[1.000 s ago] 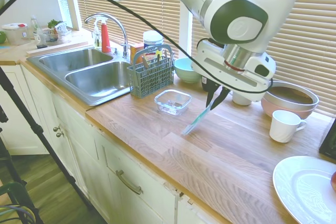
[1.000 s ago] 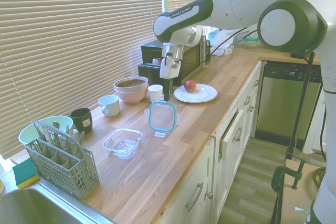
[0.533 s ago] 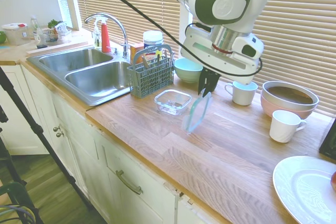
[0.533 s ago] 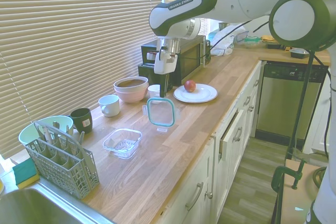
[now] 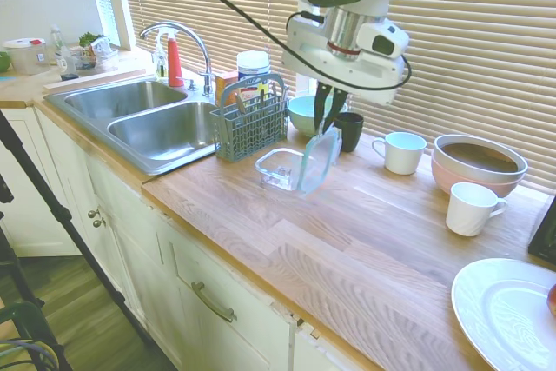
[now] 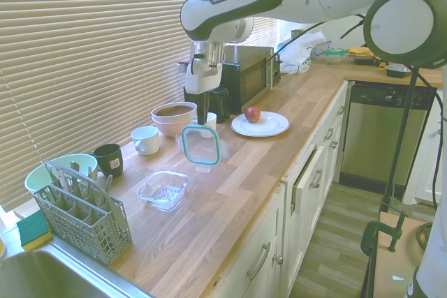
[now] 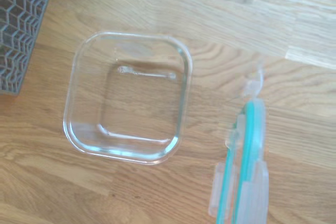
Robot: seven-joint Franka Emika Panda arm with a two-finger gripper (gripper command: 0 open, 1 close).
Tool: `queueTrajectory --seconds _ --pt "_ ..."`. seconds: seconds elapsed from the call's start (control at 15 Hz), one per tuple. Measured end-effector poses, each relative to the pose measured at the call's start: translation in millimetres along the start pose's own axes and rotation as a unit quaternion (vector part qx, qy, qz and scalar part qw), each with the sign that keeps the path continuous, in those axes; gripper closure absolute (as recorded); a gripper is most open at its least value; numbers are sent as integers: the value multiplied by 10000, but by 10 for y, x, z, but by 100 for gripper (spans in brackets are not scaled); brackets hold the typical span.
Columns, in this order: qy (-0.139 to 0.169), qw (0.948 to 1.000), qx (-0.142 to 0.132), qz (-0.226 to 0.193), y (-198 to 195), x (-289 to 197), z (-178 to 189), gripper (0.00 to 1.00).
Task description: Cover the lid of the food container
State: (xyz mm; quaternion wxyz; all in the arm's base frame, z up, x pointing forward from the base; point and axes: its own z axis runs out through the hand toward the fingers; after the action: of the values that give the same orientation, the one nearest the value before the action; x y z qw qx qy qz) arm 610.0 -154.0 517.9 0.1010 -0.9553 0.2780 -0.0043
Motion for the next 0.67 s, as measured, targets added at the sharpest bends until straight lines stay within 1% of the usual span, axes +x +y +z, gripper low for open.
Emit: queueTrajectory --seconds 0.33,0.67 --pt "0 9998 -184 -50 -248 144 -110 100" --pt "-74 9991 -402 -117 -605 283 37 100"
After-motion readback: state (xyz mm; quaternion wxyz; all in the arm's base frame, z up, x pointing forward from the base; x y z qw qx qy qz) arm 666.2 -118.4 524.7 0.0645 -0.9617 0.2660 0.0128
